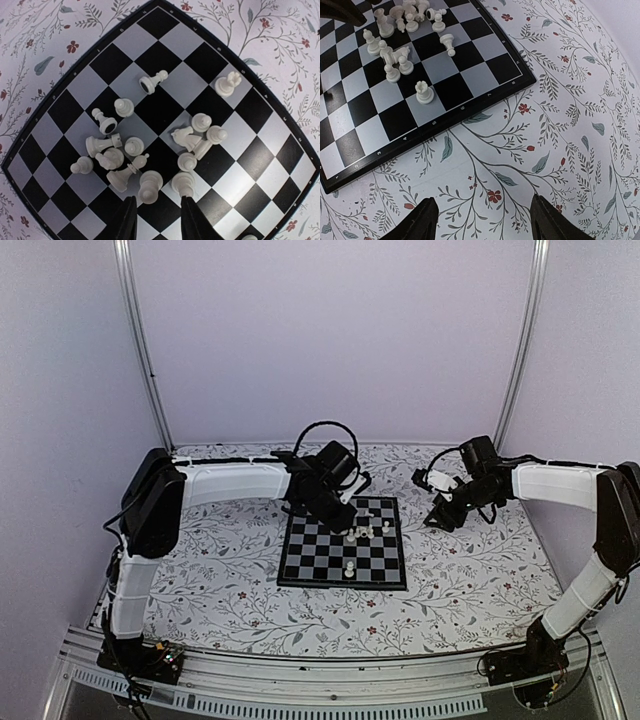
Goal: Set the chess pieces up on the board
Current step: Pick up the chess piece from the chessboard.
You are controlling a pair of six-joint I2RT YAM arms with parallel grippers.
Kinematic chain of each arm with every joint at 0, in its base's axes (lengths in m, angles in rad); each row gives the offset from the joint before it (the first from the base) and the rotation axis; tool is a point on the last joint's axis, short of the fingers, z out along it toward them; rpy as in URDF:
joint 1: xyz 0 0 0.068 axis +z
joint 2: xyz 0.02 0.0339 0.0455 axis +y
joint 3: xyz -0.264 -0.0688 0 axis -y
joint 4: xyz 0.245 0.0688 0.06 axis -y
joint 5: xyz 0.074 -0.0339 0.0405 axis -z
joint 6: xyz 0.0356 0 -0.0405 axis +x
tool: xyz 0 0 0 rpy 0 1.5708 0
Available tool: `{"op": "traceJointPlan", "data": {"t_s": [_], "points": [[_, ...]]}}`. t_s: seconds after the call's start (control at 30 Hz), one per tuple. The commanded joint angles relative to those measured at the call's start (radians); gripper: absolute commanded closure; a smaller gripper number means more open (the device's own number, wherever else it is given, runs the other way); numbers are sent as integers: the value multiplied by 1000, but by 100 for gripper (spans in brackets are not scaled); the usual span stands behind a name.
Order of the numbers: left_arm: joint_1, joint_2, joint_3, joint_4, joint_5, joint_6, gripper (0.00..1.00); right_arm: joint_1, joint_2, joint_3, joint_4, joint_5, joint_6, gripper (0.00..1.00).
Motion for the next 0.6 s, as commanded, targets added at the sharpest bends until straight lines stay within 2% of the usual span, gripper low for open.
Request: {"op": "traceJointPlan", "data": {"t_s": [0.0, 0.23, 0.57], "points": [[18, 19, 35, 5, 25, -13, 66, 9, 12, -15, 14, 16, -7, 34], [26, 41, 43, 5, 10, -21, 67, 8, 17, -15, 14, 19, -9, 34], [35, 65, 53, 4, 56, -20, 77, 8, 26, -15, 12, 25, -10, 34]]}}
